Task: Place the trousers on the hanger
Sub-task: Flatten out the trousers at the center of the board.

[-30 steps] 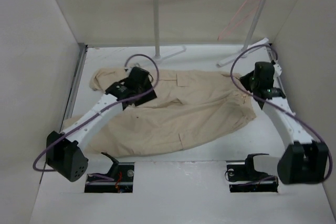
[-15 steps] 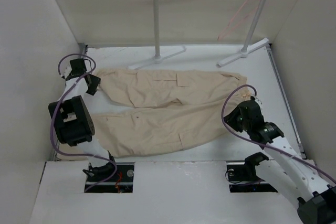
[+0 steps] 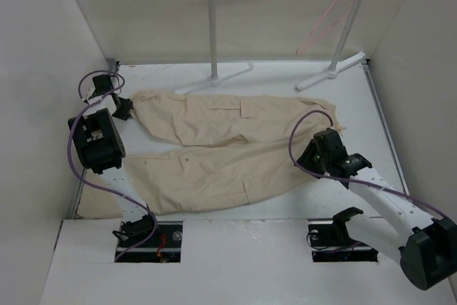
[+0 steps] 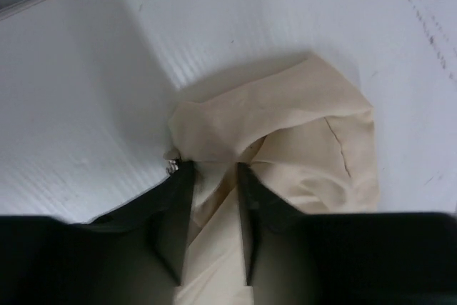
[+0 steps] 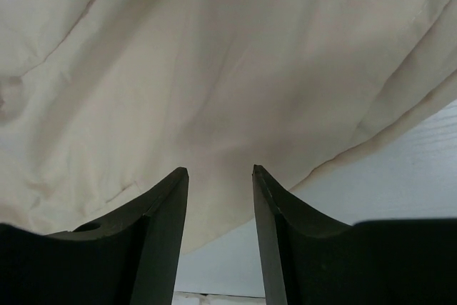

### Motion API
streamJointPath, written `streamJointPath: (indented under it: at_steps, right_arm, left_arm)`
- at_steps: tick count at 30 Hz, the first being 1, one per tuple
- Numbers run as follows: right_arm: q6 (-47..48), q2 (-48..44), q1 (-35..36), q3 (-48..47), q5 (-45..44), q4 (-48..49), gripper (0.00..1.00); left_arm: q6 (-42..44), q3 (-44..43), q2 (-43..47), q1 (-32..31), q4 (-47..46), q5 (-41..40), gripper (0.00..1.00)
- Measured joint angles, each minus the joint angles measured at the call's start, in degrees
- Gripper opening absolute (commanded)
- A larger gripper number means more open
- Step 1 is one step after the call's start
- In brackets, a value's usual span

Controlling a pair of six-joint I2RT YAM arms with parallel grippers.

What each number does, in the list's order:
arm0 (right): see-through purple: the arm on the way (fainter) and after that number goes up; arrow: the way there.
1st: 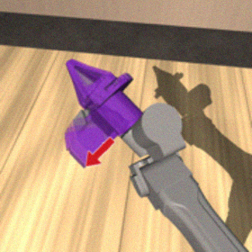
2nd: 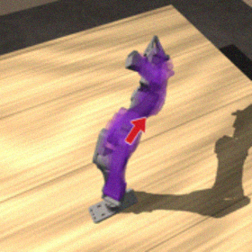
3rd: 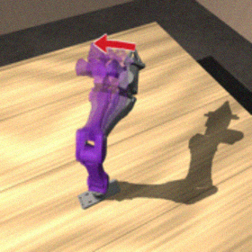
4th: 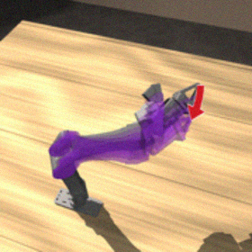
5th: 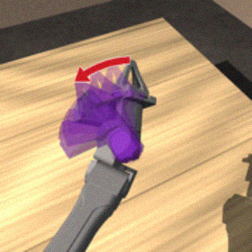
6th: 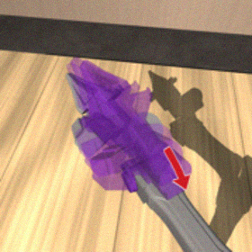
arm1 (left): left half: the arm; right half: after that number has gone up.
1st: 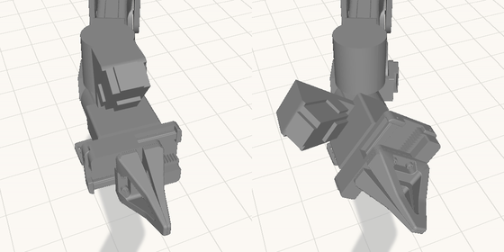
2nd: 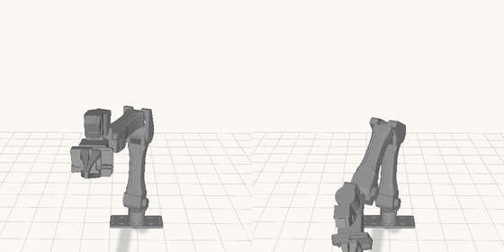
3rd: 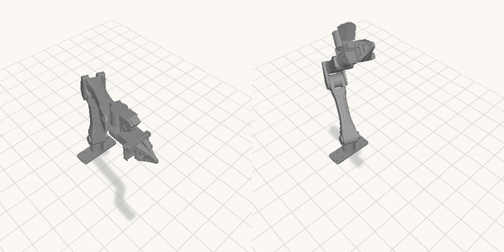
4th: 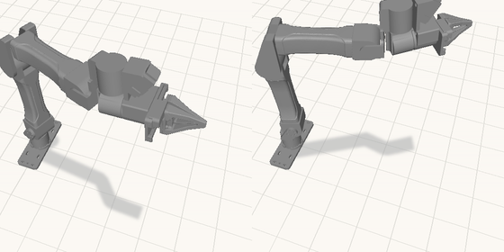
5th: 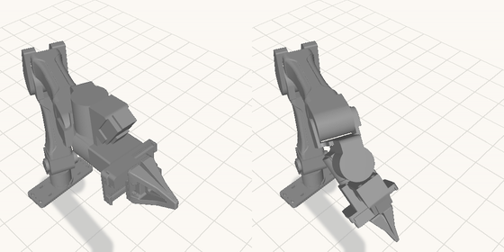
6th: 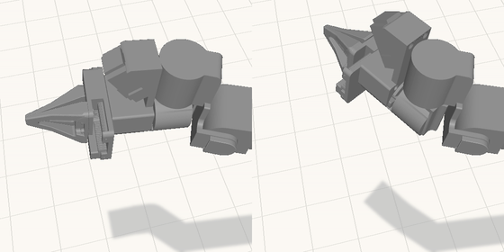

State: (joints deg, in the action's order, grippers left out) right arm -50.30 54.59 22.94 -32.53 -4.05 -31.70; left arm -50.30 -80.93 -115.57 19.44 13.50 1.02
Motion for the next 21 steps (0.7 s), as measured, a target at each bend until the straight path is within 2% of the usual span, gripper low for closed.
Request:
streamJointPath:
  at_steps: [1,2,5,8,12,18,21]
  right_arm:
    - [0.24,0.50,-0.07,-0.44,0.11,0.13,0.50]
    - [0.48,1.01,-0.20,-0.85,0.22,0.39,0.53]
    - [1.31,2.23,-1.40,-1.92,0.72,1.36,0.61]
    - [2.14,4.98,-3.21,-2.58,0.85,3.10,0.67]
    - [3.02,11.21,-4.96,-2.91,0.85,5.57,0.72]
    - [3.85,18.47,-7.76,-5.03,1.25,8.44,0.75]
    - [3.82,19.32,-9.22,-6.10,1.42,9.92,0.78]
  left_arm:
    - [-0.11,-1.01,-0.98,-0.13,0.04,-0.02,0.11]
    - [-0.20,-1.68,-1.75,-0.24,0.17,-0.13,0.07]
    - [-0.17,-2.49,-2.58,-0.50,1.77,-1.11,0.02]
    - [0.11,-3.19,-1.31,-1.09,4.26,-2.71,0.02]
    - [1.99,-5.73,5.46,-2.64,9.79,-5.03,0.02]
    - [8.15,-17.46,18.95,-8.07,16.33,-8.28,0.04]
    - [12.59,-26.56,21.31,-9.18,21.55,-9.42,0.06]
